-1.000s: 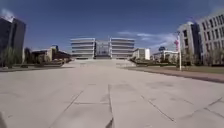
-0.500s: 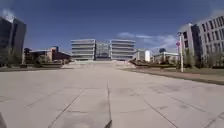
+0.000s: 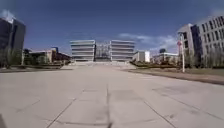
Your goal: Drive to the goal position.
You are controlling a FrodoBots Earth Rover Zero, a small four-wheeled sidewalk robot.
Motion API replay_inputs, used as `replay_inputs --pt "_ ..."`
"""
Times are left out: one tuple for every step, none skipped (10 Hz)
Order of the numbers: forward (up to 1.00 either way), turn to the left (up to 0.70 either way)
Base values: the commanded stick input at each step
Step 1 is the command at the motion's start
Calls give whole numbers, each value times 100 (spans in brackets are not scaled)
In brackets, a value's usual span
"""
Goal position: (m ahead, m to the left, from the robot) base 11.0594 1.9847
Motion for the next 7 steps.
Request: replay_inputs --pt "53 -1" --pt "53 -1" --pt "53 -1" --pt "53 -1" --pt "53 -1" --pt "53 -1" --pt "53 -1"
